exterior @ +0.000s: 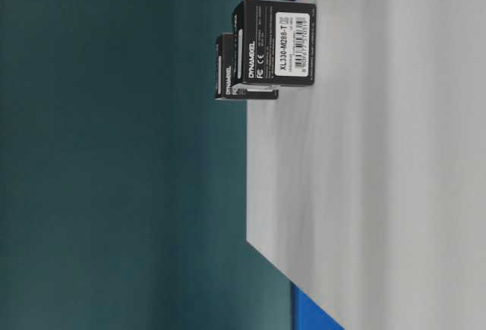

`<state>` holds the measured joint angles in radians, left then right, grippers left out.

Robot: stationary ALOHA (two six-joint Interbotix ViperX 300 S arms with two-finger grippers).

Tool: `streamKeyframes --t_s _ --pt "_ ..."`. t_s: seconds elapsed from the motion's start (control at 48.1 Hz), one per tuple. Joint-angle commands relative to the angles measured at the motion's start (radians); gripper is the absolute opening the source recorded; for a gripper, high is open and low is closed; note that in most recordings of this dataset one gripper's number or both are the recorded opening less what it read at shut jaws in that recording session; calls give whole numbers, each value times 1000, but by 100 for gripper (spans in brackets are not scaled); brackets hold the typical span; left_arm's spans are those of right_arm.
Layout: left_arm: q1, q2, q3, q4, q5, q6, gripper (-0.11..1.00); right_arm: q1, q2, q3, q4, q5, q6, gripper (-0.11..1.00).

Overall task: Place the box from the white plastic tray onto the white base.
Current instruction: 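Move the right gripper over the lower-left box in the white tray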

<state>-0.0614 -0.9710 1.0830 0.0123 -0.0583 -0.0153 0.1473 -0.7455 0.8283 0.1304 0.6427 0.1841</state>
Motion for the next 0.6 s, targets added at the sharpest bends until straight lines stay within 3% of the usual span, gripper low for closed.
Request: streamKeyframes --t_s 0.0,0.27,0.582 --pt "0 8 -28 3 5 -6 -7 32 55 -61 3 81 -2 0" --pt "-3 8 -31 3 18 -21 -7 69 250 -167 -2 276 -3 0" --pt "-5 9 -29 3 35 -20 -7 106 472 -282 -112 397 -15 0"
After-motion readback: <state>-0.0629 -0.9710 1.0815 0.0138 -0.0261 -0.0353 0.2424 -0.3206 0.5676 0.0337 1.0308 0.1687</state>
